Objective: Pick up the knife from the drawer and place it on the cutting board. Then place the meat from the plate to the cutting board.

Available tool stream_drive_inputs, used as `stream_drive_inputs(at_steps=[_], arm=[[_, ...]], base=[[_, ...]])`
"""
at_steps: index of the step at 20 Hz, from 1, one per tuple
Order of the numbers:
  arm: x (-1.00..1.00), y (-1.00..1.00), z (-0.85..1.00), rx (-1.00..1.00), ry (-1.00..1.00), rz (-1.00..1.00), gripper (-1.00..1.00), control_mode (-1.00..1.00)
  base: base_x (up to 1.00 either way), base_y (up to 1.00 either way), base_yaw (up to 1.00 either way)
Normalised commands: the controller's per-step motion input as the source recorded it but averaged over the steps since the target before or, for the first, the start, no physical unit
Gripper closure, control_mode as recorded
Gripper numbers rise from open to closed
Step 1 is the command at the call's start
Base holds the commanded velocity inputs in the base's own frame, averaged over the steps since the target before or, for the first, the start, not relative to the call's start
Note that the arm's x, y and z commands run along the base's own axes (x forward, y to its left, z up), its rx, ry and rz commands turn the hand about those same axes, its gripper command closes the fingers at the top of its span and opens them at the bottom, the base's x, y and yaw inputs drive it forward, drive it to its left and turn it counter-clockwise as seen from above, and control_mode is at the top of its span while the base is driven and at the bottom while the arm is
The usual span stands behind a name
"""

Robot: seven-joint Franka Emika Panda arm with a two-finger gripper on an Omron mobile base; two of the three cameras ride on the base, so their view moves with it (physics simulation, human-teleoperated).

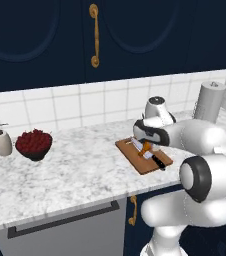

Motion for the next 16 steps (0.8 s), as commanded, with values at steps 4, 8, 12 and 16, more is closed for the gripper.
stream_drive_inputs(at_steps=[4,8,12,16], arm=[[0.63,0.54,-0.79,-0.04,0.2,0.2,1.0,-1.0],[0.66,0.04,-0.32,0.0,0.07,0.24,1.0,-1.0],[0.42,-0.05,-0.01,0.0,0.06,0.22,1.0,-1.0],[0.05,0.0,-0.3,-0.01,0.04,0.19,1.0,-1.0]], base=[[0.0,0.0,0.0],[0.0,0.0,0.0],[0.0,0.0,0.0],[0.0,0.0,0.0]])
